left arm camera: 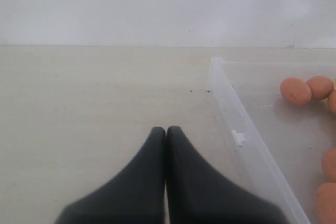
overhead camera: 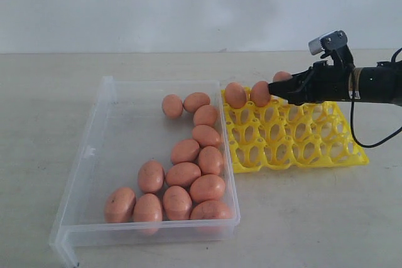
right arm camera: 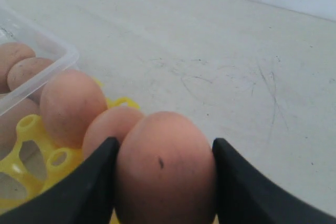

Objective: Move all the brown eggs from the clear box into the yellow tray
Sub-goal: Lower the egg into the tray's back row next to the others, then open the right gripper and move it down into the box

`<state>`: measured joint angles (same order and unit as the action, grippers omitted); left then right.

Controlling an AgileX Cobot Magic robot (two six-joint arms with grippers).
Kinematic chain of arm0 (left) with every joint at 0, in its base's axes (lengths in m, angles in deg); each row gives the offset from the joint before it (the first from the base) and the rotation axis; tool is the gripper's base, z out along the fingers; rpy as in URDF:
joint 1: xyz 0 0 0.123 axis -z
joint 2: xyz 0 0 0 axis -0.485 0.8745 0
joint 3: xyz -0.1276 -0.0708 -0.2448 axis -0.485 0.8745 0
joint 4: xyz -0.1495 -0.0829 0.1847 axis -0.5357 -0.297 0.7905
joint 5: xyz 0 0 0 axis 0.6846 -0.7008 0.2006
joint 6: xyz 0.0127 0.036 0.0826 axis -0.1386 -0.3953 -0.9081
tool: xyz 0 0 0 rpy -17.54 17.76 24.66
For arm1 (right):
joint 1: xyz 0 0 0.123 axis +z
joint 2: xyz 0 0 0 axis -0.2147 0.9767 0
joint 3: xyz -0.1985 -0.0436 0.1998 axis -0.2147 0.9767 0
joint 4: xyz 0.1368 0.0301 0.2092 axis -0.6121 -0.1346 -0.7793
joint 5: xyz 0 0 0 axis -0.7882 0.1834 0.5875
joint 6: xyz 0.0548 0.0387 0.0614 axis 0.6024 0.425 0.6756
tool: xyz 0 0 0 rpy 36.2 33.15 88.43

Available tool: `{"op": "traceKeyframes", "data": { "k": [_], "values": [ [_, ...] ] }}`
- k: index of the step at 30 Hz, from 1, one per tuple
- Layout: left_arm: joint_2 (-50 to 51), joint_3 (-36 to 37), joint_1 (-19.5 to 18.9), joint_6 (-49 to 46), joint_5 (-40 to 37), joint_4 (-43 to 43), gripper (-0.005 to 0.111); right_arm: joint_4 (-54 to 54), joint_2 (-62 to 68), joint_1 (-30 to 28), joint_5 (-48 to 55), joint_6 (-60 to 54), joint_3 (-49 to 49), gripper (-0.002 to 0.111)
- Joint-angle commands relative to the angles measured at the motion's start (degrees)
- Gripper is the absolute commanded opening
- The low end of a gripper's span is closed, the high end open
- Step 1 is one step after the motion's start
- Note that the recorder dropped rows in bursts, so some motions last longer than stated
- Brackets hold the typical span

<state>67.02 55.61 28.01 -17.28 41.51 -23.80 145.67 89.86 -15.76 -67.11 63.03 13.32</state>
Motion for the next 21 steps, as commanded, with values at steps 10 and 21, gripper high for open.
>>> {"op": "traceKeyframes", "data": {
  "k": [10, 21],
  "values": [
    [0.0, 0.2, 0.3, 0.0, 0.4, -0.2, -0.004, -1.9, -0.1, 0.0, -0.9, -0.4, -0.4, 0.073],
    [0.0, 0.2, 0.3, 0.0, 0.4, -0.2, -0.004, -6.8, -5.7, -0.1, -6.6, 3.2, -0.4, 0.073]
  ]
}}
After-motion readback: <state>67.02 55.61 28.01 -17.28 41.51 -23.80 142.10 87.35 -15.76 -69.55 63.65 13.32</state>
